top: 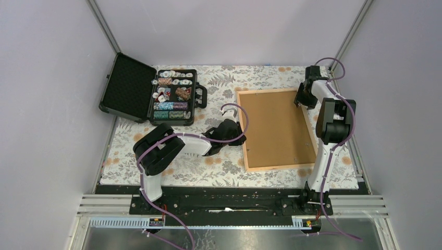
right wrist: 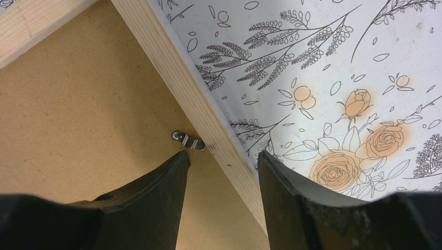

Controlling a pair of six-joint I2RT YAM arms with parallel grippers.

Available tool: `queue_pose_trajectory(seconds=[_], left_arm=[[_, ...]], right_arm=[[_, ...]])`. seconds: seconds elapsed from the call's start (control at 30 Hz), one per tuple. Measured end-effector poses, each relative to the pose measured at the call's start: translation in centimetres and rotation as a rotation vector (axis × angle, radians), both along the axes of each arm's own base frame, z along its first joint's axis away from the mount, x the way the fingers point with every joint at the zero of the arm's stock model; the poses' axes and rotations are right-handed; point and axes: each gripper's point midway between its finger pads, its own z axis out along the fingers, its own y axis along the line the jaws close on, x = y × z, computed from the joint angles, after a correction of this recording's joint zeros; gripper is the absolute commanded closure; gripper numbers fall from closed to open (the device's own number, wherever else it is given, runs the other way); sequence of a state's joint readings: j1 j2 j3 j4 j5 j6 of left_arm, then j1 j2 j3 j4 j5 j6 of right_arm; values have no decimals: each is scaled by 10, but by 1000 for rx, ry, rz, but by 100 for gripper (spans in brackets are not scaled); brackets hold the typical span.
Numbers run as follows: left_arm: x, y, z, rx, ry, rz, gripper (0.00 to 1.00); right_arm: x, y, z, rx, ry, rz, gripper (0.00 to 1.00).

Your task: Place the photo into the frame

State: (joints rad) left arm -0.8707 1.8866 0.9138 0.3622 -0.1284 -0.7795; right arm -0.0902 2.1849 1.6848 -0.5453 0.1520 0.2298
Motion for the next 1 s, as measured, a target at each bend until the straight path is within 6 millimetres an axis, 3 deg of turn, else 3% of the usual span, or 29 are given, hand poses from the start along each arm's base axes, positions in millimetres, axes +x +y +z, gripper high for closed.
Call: queue_pose_trajectory(seconds=[0.23, 0.33, 0.53, 0.7, 0.77, 0.93, 1.0], left_arm=[[0, 0, 0, 0, 0, 0, 85], [0, 0, 0, 0, 0, 0, 86], [0, 0, 0, 1, 0, 1, 87], [0, 0, 0, 0, 0, 1, 88], [0, 0, 0, 0, 0, 1, 88], [0, 0, 0, 1, 0, 1, 89], [0, 0, 0, 1, 0, 1, 90]], right_arm=[[6, 1, 0, 0, -5, 0, 48], [10, 0, 0, -11, -10, -2, 58], [12, -4, 0, -30, -11, -11, 68], [12, -5, 0, -38, -9, -3, 72], [12, -5, 0, -38, -8, -2, 70], [12, -4, 1, -32, -19, -7, 46], [7, -1, 2, -23, -24, -21, 41]])
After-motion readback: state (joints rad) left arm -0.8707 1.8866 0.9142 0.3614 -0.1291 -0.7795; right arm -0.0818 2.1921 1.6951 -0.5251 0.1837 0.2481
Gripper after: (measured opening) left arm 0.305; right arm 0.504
